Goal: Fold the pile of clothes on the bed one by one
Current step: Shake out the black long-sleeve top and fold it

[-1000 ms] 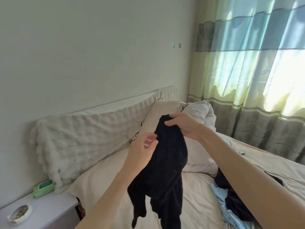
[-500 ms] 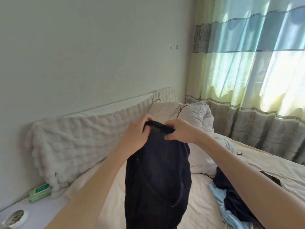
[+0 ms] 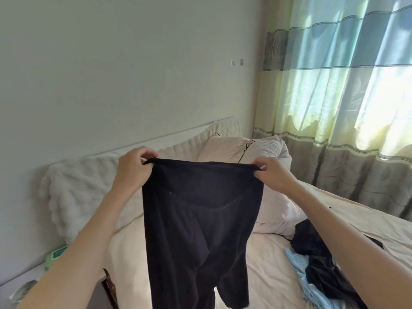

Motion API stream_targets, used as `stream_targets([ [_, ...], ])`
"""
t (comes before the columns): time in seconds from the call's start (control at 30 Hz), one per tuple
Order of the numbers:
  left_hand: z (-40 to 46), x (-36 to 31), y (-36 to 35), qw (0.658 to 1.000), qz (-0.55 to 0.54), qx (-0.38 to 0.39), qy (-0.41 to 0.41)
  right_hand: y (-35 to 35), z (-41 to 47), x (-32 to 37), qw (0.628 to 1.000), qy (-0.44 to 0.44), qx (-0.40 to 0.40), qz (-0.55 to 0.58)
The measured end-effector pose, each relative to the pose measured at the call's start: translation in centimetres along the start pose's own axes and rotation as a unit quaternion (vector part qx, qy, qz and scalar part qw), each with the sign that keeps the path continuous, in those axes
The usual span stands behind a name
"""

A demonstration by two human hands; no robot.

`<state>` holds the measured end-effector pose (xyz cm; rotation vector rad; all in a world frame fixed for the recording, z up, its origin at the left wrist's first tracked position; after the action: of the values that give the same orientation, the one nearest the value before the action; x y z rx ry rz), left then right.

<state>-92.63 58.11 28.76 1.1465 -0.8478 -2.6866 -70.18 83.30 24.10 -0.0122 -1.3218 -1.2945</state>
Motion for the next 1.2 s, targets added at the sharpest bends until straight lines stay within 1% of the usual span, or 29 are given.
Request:
stream_targets([
  [0.07,-0.2,0.8,-0.6,0.998,0.034,0.047,0.01,1.1,0.1,0.5,0.996,0.004,-0.037,0.077],
  [0.13,-1.4,2.4,-2.4,0.985,0.107,0.131,0.037,1.9,0.3,0.6,0.986,-0.014,-0.079,0.147],
  [0.17,-2.4,3.6,-3.3,0.974,0.136,0.17,0.065,1.9,0.3,0.6,0.98,-0.025,-0.087,0.176],
  [0.2,-3.5,5.0,-3.8,0.964,0.149,0.196,0.1,1.6,0.2,0.6,0.977,-0.032,-0.082,0.194],
  [0.23,-4.4,6.2,-4.0,0.959,0.151,0.2,0.132,1.0,0.0,0.7,0.977,-0.037,-0.064,0.198],
  [0.27,-5.0,7.1,-3.7,0.959,0.14,0.184,0.161,0.2,-0.3,0.8,0.981,-0.039,-0.038,0.186],
  [0.3,-5.6,7.8,-3.3,0.964,0.097,0.156,0.193,-0.8,-0.7,0.8,0.985,-0.04,-0.008,0.167],
  [0.33,-6.2,8.4,-3.2,0.964,0.013,0.125,0.233,-1.8,-1.1,0.6,0.989,-0.041,0.021,0.14],
  [0.37,-6.8,8.7,-3.7,0.949,-0.093,0.108,0.282,-2.7,-1.6,0.5,0.992,-0.04,0.049,0.11],
  [0.4,-7.6,8.7,-4.6,0.915,-0.197,0.107,0.335,-3.8,-2.1,0.5,0.994,-0.031,0.077,0.071],
  [0.43,-8.3,8.4,-5.6,0.878,-0.276,0.111,0.376,-4.9,-2.6,0.8,0.994,-0.012,0.108,0.021],
  [0.47,-8.6,8.1,-6.5,0.852,-0.322,0.117,0.397,-6.2,-3.1,0.9,0.989,0.009,0.144,-0.029],
  [0.5,-8.8,7.7,-7.1,0.845,-0.334,0.127,0.399,-7.6,-3.6,1.0,0.982,0.024,0.175,-0.063],
  [0.53,-8.6,7.3,-7.4,0.855,-0.325,0.135,0.381,-8.3,-3.8,0.8,0.979,0.034,0.184,-0.083],
  [0.57,-8.1,6.9,-7.3,0.884,-0.288,0.143,0.341,-8.2,-3.7,0.8,0.982,0.038,0.163,-0.081],
  [0.6,-7.5,6.3,-7.0,0.922,-0.222,0.151,0.28,-7.1,-3.3,0.6,0.992,0.022,0.118,-0.044],
  [0.63,-7.1,5.8,-6.6,0.954,-0.141,0.162,0.211,-5.5,-2.9,0.1,0.997,-0.012,0.069,0.027],
  [0.67,-7.0,5.3,-6.4,0.971,-0.055,0.177,0.151,-4.1,-2.6,-0.7,0.992,-0.053,0.032,0.107],
  [0.7,-7.3,5.2,-6.6,0.974,0.021,0.198,0.108,-3.2,-2.4,-1.5,0.979,-0.099,0.009,0.179],
  [0.73,-7.8,5.6,-7.1,0.969,0.074,0.22,0.082,-2.5,-2.2,-2.4,0.964,-0.141,-0.004,0.227],
  [0.77,-8.4,6.3,-7.6,0.961,0.119,0.239,0.071,-1.9,-2.1,-3.0,0.952,-0.175,-0.017,0.249],
  [0.83,-10.0,8.0,-8.6,0.938,0.189,0.28,0.074,-1.1,-2.0,-3.6,0.945,-0.213,-0.034,0.247],
  [0.87,-10.9,8.9,-9.1,0.926,0.198,0.308,0.089,-0.9,-1.8,-3.8,0.949,-0.217,-0.037,0.226],
  [0.93,-12.5,10.0,-10.1,0.901,0.181,0.377,0.113,-0.6,-1.6,-3.4,0.971,-0.193,-0.038,0.135],
  [1.0,-13.7,9.0,-11.2,0.879,0.159,0.438,0.101,-0.9,-1.5,-1.7,0.988,-0.141,-0.035,0.06],
  [1.03,-13.8,7.8,-11.6,0.88,0.141,0.446,0.08,-1.5,-1.7,-0.5,0.991,-0.117,-0.026,0.052],
  [1.07,-13.4,6.0,-11.8,0.896,0.115,0.426,0.052,-2.4,-1.8,0.7,0.993,-0.099,-0.01,0.057],
  [1.13,-12.0,1.9,-11.6,0.94,0.038,0.34,0.011,-4.4,-2.2,3.2,0.992,-0.079,0.024,0.092],
  [1.2,-11.2,-1.6,-11.3,0.962,-0.052,0.266,0.012,-5.9,-2.3,5.3,0.988,-0.072,0.044,0.127],
])
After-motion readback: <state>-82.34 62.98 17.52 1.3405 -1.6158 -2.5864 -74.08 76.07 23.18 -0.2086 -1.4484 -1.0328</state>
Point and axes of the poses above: each hand's wrist, its own z-axis towards the middle knuckle, its own y-axis out of the back of the hand, x = y × z, the point moved 10 cm from there along z, towards the middle knuckle, and after that the axes turned 1 degree about -x, right-handed, at the moved point
